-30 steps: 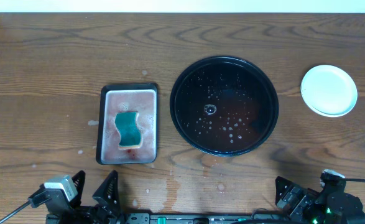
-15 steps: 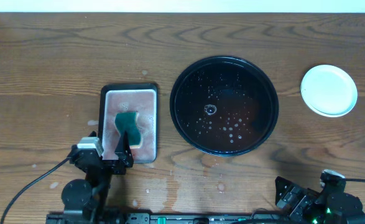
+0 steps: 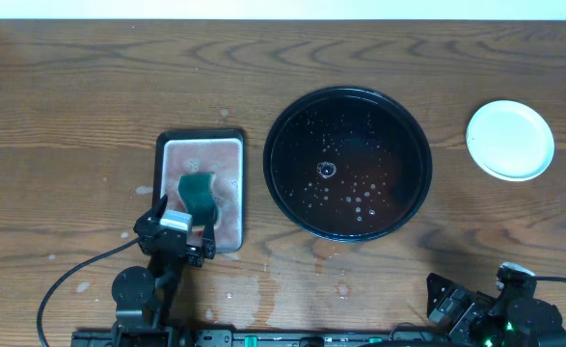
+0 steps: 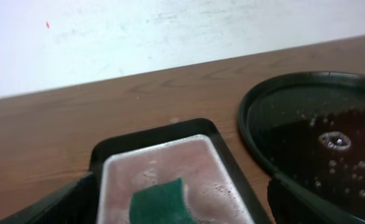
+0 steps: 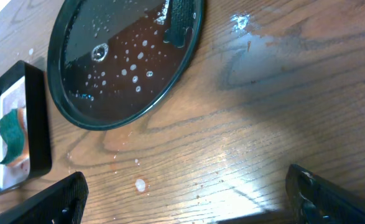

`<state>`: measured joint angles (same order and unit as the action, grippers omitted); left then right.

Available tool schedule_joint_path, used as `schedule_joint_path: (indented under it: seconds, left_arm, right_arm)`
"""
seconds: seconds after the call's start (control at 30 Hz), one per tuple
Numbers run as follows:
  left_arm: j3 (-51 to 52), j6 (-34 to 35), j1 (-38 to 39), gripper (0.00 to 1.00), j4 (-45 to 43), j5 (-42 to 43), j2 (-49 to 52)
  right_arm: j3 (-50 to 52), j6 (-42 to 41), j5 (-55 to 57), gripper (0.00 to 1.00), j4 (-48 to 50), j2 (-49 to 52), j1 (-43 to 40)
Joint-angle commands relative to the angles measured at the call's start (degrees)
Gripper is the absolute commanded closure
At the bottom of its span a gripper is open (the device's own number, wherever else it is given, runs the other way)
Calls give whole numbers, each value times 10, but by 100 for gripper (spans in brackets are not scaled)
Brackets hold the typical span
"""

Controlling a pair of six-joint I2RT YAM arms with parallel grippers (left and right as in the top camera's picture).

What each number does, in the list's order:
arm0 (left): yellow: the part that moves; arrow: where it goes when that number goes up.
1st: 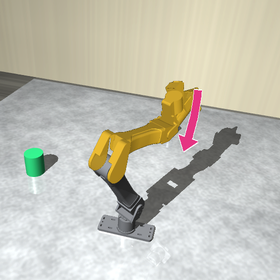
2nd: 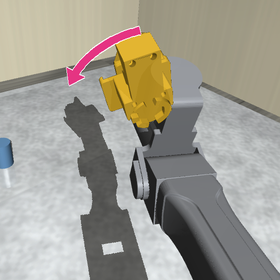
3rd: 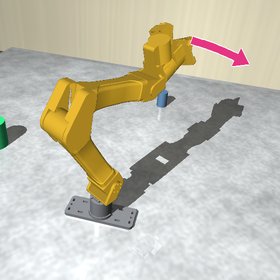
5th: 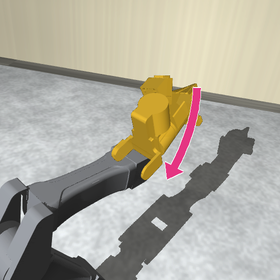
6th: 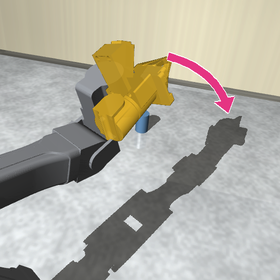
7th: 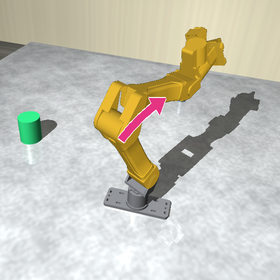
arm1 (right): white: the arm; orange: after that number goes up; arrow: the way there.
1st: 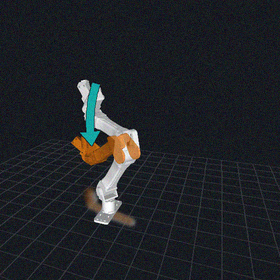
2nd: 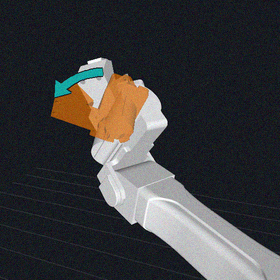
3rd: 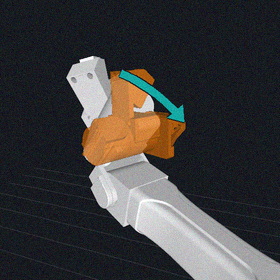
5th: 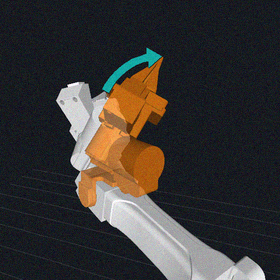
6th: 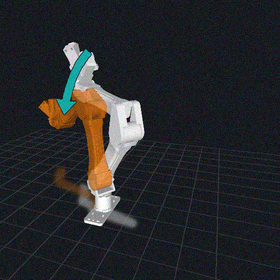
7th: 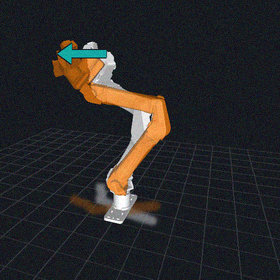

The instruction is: Clean dirty plates on tray and stack at the side

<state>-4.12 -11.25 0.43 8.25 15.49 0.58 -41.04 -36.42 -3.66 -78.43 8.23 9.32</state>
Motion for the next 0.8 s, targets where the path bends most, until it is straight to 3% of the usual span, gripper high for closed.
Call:
schedule_joint_path:
  seconds: [0.0, 0.17, 0.77]
  left_arm:
    - [12, -64, -4, 13, 11, -12, -5]
    - [14, 71, -4, 14, 12, -173, -5]
    - [39, 71, -3, 14, -45, -175, -5]
  right_arm:
    - [1, -4, -2, 1, 0, -2, 4]
    - [1, -4, -2, 1, 0, -2, 4]
    - [1, -4, -2, 1, 0, -2, 4]
